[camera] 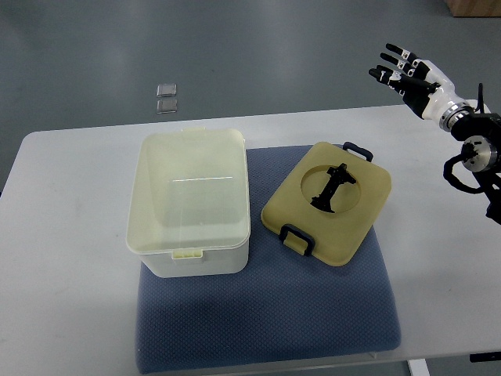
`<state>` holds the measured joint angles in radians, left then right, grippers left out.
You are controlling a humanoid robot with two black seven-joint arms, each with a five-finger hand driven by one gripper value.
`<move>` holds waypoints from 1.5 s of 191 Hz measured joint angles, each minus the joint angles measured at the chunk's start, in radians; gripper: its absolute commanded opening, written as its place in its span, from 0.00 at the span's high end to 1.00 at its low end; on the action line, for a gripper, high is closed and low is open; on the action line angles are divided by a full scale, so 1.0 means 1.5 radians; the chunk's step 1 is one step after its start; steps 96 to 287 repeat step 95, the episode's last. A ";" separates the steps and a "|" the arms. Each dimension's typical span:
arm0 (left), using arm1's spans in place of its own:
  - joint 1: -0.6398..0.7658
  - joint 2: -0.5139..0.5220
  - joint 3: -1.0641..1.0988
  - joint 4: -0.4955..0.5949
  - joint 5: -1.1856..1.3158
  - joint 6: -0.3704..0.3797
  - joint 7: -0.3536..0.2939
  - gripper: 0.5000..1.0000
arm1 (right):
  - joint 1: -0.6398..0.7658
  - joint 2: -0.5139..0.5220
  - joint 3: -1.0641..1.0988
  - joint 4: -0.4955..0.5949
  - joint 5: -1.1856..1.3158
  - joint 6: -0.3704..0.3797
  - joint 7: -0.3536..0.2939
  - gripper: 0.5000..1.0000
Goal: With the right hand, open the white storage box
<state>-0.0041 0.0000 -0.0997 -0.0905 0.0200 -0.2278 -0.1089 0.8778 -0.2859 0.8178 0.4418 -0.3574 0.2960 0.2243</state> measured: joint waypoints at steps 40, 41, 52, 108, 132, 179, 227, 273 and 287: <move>0.000 0.000 0.000 0.000 0.000 0.000 0.000 0.00 | -0.015 0.041 0.018 0.000 -0.003 0.000 0.005 0.15; 0.000 0.000 0.000 0.000 0.000 0.000 0.000 0.00 | -0.015 0.042 0.019 0.000 -0.004 0.000 0.005 0.15; 0.000 0.000 0.000 0.000 0.000 0.000 0.000 0.00 | -0.018 0.046 0.027 0.000 -0.006 0.001 0.005 0.15; 0.000 0.000 0.000 0.000 0.000 0.000 0.000 0.00 | -0.025 0.056 0.064 0.001 -0.008 0.007 0.004 0.15; 0.000 0.000 0.000 0.000 0.000 0.000 0.000 0.00 | -0.025 0.056 0.064 0.001 -0.008 0.007 0.004 0.15; 0.000 0.000 0.000 0.000 0.000 0.000 0.000 0.00 | -0.025 0.056 0.064 0.001 -0.008 0.007 0.004 0.15; 0.000 0.000 0.000 0.000 0.000 0.000 0.000 0.00 | -0.025 0.056 0.064 0.001 -0.008 0.007 0.004 0.15; 0.000 0.000 0.000 0.000 0.000 0.000 0.000 0.00 | -0.025 0.056 0.064 0.001 -0.008 0.007 0.004 0.15; 0.000 0.000 0.000 0.000 0.000 0.000 0.000 0.00 | -0.025 0.056 0.064 0.001 -0.008 0.007 0.004 0.15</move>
